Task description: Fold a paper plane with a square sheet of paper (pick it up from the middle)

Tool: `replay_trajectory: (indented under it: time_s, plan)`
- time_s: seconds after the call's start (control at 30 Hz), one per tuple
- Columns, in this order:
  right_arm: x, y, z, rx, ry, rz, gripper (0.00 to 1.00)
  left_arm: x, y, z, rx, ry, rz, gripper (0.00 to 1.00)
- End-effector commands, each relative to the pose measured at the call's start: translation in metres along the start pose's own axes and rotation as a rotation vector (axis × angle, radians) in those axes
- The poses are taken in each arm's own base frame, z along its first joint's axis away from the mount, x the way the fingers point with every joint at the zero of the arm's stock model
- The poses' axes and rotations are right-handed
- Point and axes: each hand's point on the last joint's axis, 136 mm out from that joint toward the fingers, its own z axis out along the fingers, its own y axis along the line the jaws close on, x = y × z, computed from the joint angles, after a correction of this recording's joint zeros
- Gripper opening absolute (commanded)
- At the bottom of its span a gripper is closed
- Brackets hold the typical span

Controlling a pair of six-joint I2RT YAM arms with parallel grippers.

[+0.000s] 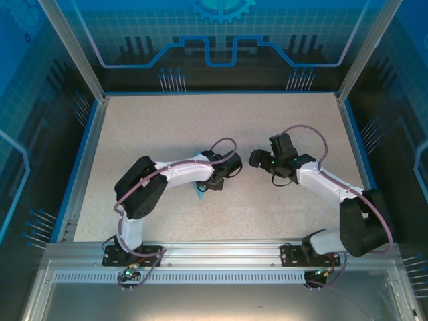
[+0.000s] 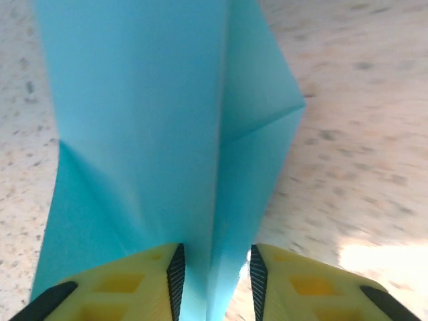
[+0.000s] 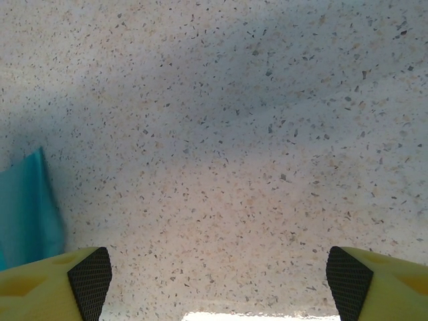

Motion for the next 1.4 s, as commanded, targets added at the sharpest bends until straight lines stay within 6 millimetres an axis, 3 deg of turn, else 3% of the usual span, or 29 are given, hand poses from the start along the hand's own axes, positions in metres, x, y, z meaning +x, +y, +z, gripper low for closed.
replay_trajectory:
  time_s: [0.0, 0.17, 0.3, 0.4, 0.57, 0.67, 0.8, 0.97, 1.13, 1.37]
  plan:
    - [-0.004, 0.001, -0.007, -0.023, -0.010, 0.006, 0.88, -0.011, -0.029, -0.049, 0.263, -0.058, -0.023, 0.44]
    - [-0.008, 0.016, -0.011, -0.079, -0.014, -0.030, 0.86, -0.017, -0.033, -0.092, 0.448, -0.132, -0.056, 0.60]
    - [-0.005, 0.047, -0.018, -0.137, -0.025, -0.126, 0.83, -0.020, -0.021, -0.106, 0.547, -0.169, -0.128, 0.71]
    - [0.004, 0.082, -0.020, -0.162, -0.022, -0.241, 0.80, -0.022, 0.007, -0.097, 0.563, -0.174, -0.243, 0.78]
    - [0.039, 0.136, -0.013, -0.206, 0.041, -0.410, 0.67, -0.014, 0.060, -0.072, 0.613, -0.166, -0.471, 0.87]
    - [0.060, 0.163, -0.005, -0.230, 0.089, -0.484, 0.59, -0.006, 0.082, -0.060, 0.632, -0.154, -0.559, 0.90]
    - [0.089, 0.187, 0.009, -0.220, 0.154, -0.570, 0.56, 0.004, 0.099, -0.044, 0.654, -0.121, -0.640, 0.92]
    - [0.114, 0.198, 0.031, -0.200, 0.246, -0.623, 0.56, 0.009, 0.107, -0.031, 0.699, -0.093, -0.710, 0.95]
    - [0.125, 0.198, 0.045, -0.210, 0.308, -0.621, 0.55, 0.008, 0.107, -0.028, 0.724, -0.081, -0.721, 0.97]
    - [0.127, 0.194, 0.065, -0.267, 0.369, -0.551, 0.40, 0.006, 0.100, -0.023, 0.760, -0.054, -0.724, 0.99]
